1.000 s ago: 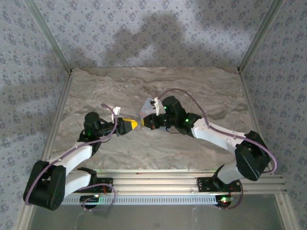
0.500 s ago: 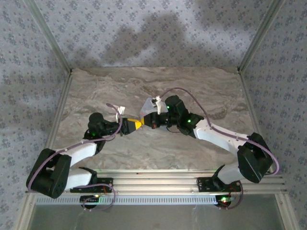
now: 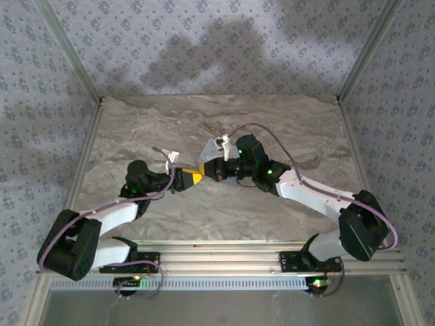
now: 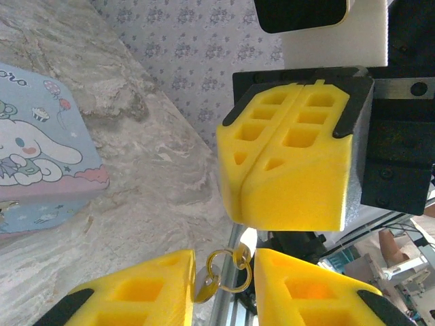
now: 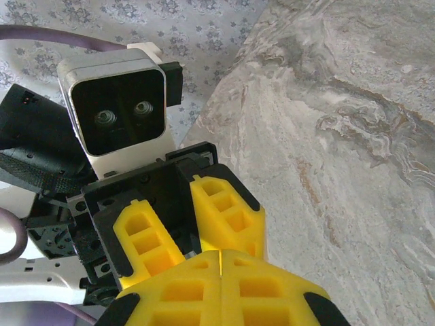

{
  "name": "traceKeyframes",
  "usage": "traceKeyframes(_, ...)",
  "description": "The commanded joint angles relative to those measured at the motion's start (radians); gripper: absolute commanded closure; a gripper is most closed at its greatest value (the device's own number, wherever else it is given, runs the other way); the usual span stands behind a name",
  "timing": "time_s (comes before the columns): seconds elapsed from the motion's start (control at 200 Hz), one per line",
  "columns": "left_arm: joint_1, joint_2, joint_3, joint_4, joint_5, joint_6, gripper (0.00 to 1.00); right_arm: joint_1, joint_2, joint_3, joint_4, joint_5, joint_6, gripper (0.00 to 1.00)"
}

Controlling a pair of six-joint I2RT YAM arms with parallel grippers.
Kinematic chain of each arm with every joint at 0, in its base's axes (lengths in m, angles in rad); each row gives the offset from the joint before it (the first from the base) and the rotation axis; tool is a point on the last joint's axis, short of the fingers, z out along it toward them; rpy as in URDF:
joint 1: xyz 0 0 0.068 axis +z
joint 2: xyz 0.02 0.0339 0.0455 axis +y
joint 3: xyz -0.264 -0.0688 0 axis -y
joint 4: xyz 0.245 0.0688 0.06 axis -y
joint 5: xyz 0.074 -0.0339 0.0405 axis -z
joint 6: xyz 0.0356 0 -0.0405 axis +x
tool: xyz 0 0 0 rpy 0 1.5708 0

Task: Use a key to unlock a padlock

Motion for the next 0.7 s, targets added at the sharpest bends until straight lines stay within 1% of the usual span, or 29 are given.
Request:
traceKeyframes(0.0,-0.007,0.002,0.036,0.039,0.011,0.001,0.72,-0.001,-0.018,-0.015,0.018,-0.024,0.009,1.0)
traceKeyframes(0.105,-0.007,-0.002,0.037,0.038,0.013,0.002,0.75,0.0,-0.018,-0.017,0.018,-0.024,0.009,1.0)
traceKeyframes(0.265,-0.008,-0.008,0.037,0.03,0.015,0.005,0.85,0.001,-0.016,-0.017,0.019,-0.022,0.007,1.0)
traceKeyframes(0.355,-0.01,-0.012,0.035,0.03,0.015,0.006,0.87,0.003,-0.013,-0.017,0.023,-0.024,0.009,1.0)
traceKeyframes(0.5,-0.012,-0.016,0.034,0.028,0.014,0.009,0.88,0.004,-0.01,-0.022,0.035,-0.023,0.014,1.0)
traceKeyframes(0.605,-0.014,-0.018,0.032,0.022,0.015,0.014,0.96,0.006,-0.01,-0.023,0.038,-0.022,0.015,1.0)
traceKeyframes(0.695,-0.016,-0.019,0.032,0.022,0.016,0.014,0.97,0.008,-0.01,-0.025,0.038,-0.022,0.014,1.0)
